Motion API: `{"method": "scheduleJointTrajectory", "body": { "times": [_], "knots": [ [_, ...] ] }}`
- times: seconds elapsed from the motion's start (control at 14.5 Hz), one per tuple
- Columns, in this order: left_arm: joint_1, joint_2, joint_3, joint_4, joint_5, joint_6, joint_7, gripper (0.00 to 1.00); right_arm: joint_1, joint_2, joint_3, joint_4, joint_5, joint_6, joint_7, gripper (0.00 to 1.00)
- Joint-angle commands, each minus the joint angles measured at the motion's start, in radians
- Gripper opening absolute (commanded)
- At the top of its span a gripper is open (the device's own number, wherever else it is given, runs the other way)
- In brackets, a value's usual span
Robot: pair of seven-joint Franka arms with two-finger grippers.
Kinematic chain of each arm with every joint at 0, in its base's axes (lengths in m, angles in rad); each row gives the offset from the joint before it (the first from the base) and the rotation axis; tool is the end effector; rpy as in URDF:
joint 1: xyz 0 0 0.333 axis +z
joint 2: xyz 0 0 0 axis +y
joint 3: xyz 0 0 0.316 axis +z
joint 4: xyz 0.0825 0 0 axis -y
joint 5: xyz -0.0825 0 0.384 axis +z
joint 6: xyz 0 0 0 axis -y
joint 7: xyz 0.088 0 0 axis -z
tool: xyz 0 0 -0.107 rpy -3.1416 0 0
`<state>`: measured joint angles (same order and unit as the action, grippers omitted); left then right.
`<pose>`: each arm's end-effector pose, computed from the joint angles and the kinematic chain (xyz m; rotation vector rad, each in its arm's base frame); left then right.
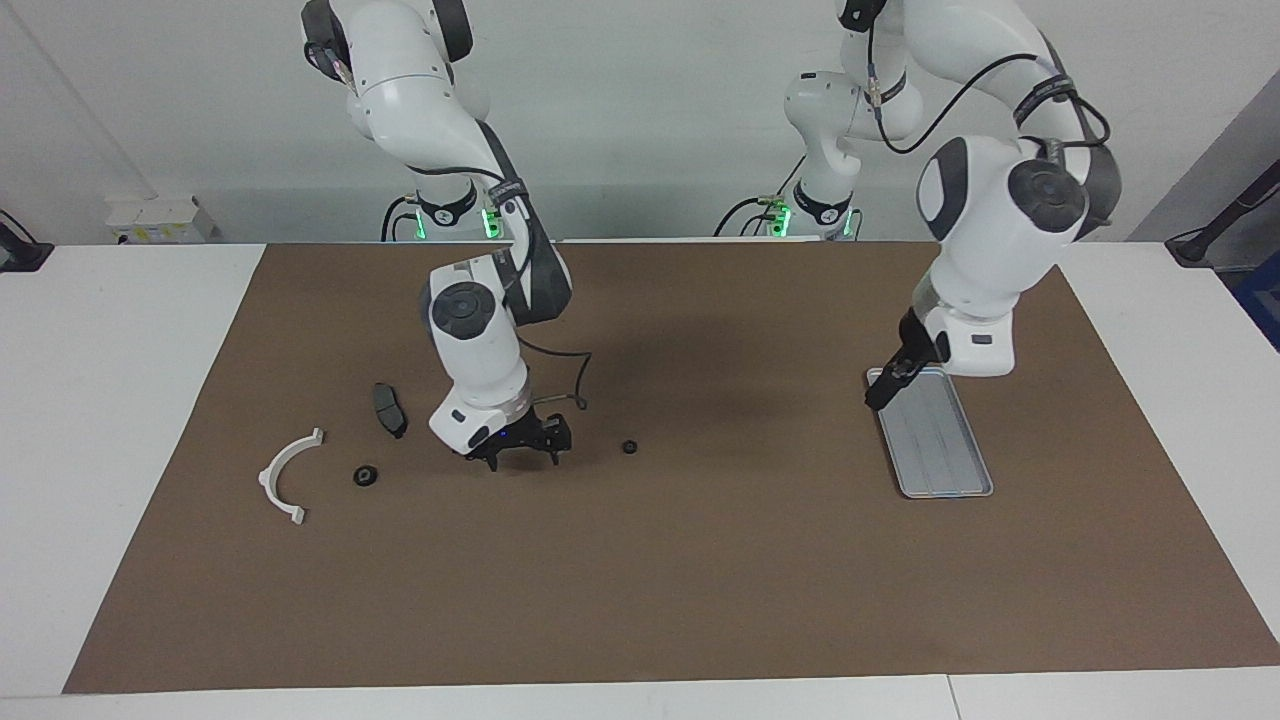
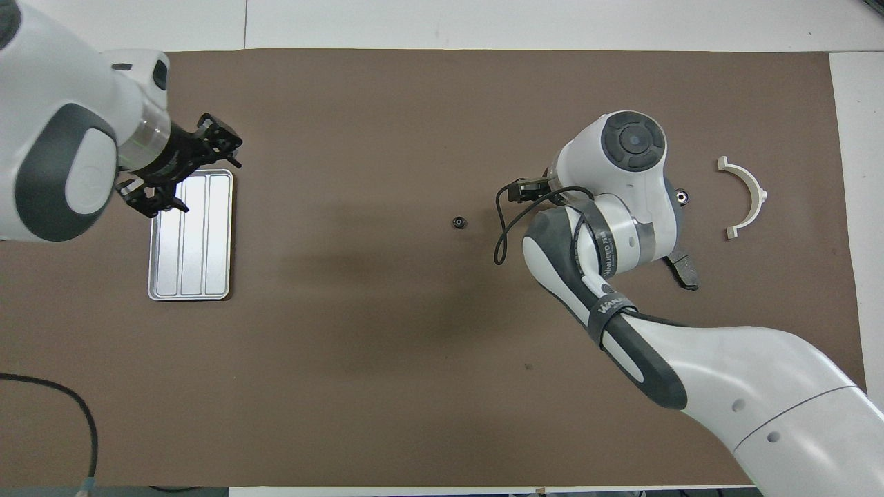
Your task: Place bearing gear from tray to pile
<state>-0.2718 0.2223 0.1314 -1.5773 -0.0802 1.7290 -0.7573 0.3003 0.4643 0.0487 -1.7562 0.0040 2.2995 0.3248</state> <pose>0.6147 -0.1013 0.5045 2.9701 0.9679 -0.1302 0.6279 0.2254 0.3126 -3.0902 -0.0242 -0.1034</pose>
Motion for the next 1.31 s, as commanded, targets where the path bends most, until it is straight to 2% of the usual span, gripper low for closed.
{"method": "scheduleJointTrajectory", "body": {
  "times": [0.0, 0.34, 0.62, 0.83, 1.24],
  "knots": [
    [0.054, -0.063, -0.012, -0.056, -0.007, -0.048, 0.145, 1.0, 0.075, 0.008, -0.003, -0.005, -0.077, 0.008, 0.169, 0.96],
    [0.178, -0.181, -0.015, -0.101, -0.006, -0.132, 0.35, 1.0, 0.16, 0.027, -0.001, 0.003, -0.098, 0.012, 0.309, 0.95],
    [0.279, -0.192, -0.065, -0.112, -0.006, -0.115, 0.498, 1.0, 0.2, 0.069, -0.001, 0.056, -0.098, 0.011, 0.365, 0.95],
    [0.292, -0.195, -0.069, -0.127, -0.006, -0.114, 0.567, 1.0, 0.211, 0.082, -0.001, 0.06, -0.098, 0.021, 0.373, 0.95],
    [0.293, -0.213, -0.065, -0.125, -0.007, -0.108, 0.559, 1.0, 0.194, 0.091, -0.001, 0.073, -0.108, 0.044, 0.367, 0.95]
  ]
}}
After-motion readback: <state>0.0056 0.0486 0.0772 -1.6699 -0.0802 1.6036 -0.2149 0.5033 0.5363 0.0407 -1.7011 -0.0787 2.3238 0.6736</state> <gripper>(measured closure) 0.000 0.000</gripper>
